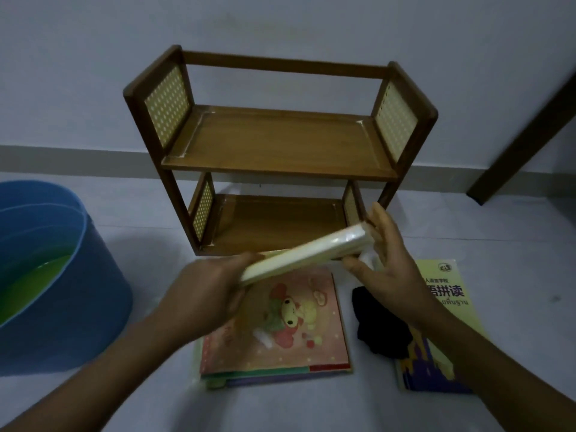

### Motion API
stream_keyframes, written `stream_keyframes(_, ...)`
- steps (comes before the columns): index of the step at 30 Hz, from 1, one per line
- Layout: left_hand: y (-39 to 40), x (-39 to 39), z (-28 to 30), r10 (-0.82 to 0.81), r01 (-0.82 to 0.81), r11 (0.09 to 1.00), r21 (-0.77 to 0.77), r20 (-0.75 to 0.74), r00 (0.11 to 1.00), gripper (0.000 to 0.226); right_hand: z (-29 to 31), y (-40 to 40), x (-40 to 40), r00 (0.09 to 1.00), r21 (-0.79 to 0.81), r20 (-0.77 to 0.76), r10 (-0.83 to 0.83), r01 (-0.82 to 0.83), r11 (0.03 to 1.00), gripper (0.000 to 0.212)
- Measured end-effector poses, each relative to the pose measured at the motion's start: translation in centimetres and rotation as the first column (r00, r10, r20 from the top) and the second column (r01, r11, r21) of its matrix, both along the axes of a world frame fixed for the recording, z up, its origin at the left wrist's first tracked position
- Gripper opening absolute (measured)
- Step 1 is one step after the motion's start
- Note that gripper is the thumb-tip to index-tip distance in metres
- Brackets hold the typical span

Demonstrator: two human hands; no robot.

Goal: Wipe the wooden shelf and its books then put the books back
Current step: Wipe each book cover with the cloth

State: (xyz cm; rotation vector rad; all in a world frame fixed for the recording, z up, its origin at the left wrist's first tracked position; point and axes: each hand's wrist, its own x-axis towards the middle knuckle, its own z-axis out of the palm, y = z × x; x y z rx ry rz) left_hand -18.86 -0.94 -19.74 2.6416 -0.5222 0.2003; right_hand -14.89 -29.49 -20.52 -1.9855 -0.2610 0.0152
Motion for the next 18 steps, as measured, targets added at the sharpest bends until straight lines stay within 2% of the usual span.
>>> stream_keyframes(1, 0.3, 0.1, 1.9, -0.003, 0.001, 0.997, -0.072, -0.035, 0.999, 0.027, 0.1, -0.2, 0.0, 0.992, 0.079, -0.126, -0.014, 0.024, 0.997, 0.093)
stream_keyframes(3, 0.7, -0.2, 4.3, -0.023, -0.039, 0.955, -0.295, -0.206, 0.978, 0.014, -0.6, -0.4, -0.1, 0.950, 0.226, -0.313, 0.023, 0.051, 0.973, 0.083)
stream_keyframes(5, 1.0, -0.4, 4.8, -0.074, -0.134, 0.868, -0.478, -0.392, 0.917, 0.022, -2.0, -0.3, -0.5, 0.913, 0.333, -0.393, 0.105, 0.035, 0.942, 0.062)
stream_keyframes(8, 1.5, -1.0, 1.9, -0.160, -0.352, 0.726, -0.591, -0.643, 0.749, 0.034, -3.7, 1.0, -0.7, 0.839, 0.478, -0.509, 0.190, 0.092, 0.873, 0.028)
stream_keyframes(10, 2.1, -1.4, -1.1, -0.166, -0.544, 0.634, -0.549, -0.784, 0.598, 0.044, -4.9, 2.2, 0.0, 0.823, 0.409, -0.552, 0.131, 0.130, 0.903, 0.025)
stream_keyframes(12, 2.6, -1.5, -3.8, -0.088, -0.639, 0.628, -0.445, -0.856, 0.510, 0.039, -6.2, 3.8, 1.2, 0.842, 0.195, -0.538, 0.041, 0.077, 0.978, 0.032)
stream_keyframes(14, 3.0, -1.1, -6.1, 0.064, -0.647, 0.704, -0.293, -0.881, 0.469, 0.034, -7.4, 5.5, 2.2, 0.830, 0.027, -0.558, -0.001, 0.019, 0.999, 0.042)
stream_keyframes(16, 3.3, -0.7, -7.8, 0.208, -0.588, 0.802, -0.102, -0.876, 0.436, 0.031, -8.8, 7.0, 3.1, 0.824, -0.076, -0.565, -0.043, 0.000, 0.997, 0.051)
stream_keyframes(18, 3.4, -0.3, -8.8, 0.291, -0.540, 0.841, 0.022, -0.860, 0.419, 0.036, -9.3, 8.3, 3.6, 0.842, -0.146, -0.534, -0.074, -0.006, 0.989, 0.049)
